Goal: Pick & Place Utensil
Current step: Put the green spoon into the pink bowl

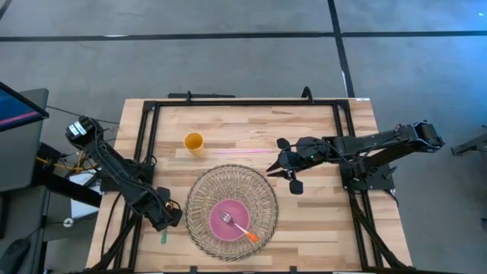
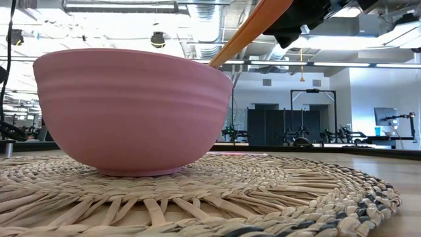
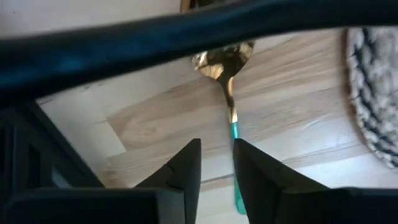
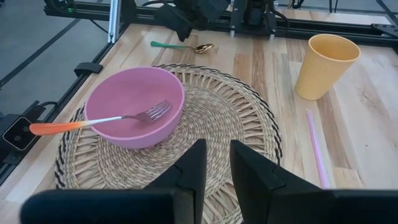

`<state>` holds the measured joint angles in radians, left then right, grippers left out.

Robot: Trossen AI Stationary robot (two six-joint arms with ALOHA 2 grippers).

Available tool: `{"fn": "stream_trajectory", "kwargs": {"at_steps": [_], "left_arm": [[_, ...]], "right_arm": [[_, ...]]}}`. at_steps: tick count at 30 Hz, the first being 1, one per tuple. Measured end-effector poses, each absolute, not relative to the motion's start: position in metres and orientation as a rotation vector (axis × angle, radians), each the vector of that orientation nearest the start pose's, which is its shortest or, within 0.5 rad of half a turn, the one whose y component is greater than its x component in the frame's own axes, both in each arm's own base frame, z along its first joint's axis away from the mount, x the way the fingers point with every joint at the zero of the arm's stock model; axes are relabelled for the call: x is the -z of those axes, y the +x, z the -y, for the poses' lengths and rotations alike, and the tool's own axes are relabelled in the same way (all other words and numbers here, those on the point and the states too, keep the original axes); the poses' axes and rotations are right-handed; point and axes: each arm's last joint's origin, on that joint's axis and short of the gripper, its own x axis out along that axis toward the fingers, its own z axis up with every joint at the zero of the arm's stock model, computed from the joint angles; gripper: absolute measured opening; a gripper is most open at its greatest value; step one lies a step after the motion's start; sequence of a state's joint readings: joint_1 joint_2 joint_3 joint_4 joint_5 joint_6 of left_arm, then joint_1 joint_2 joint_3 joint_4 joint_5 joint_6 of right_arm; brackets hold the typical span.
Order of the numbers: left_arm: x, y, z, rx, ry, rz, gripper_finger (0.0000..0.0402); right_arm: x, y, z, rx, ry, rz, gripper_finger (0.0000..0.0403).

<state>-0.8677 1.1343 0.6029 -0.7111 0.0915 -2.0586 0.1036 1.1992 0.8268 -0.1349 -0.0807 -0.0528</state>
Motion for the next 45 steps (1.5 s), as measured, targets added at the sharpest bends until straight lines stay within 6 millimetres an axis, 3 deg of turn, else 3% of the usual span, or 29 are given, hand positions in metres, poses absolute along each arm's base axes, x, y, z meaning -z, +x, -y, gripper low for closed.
{"fn": "stream_trajectory", "kwargs": {"at_steps": [6, 22, 27, 34, 41, 45], "left_arm": [[-0.178, 0.117, 0.141, -0.632, -1.189, -1.374, 0.0113], [-0.156, 0.130, 0.157, -0.650, -1.153, -1.414, 0.0110], [-0.159, 0.130, 0.156, -0.598, -1.126, -1.377, 0.0084], [-0.159, 0.129, 0.155, -0.600, -1.118, -1.370, 0.0012], [-0.159, 0.130, 0.155, -0.598, -1.120, -1.358, 0.0030], [-0.160, 0.131, 0.156, -0.580, -1.106, -1.355, 0.0016]], "right_arm": [[-0.269, 0.257, -0.029, -0.194, -0.057, -0.503, 0.0065], [-0.269, 0.257, -0.029, -0.194, -0.057, -0.504, 0.0065], [-0.269, 0.257, -0.029, -0.194, -0.057, -0.504, 0.0065], [-0.269, 0.257, -0.029, -0.193, -0.057, -0.503, 0.0065], [-0.269, 0.257, -0.029, -0.194, -0.057, -0.503, 0.0065], [-0.269, 0.257, -0.029, -0.194, -0.058, -0.503, 0.0065]]}}
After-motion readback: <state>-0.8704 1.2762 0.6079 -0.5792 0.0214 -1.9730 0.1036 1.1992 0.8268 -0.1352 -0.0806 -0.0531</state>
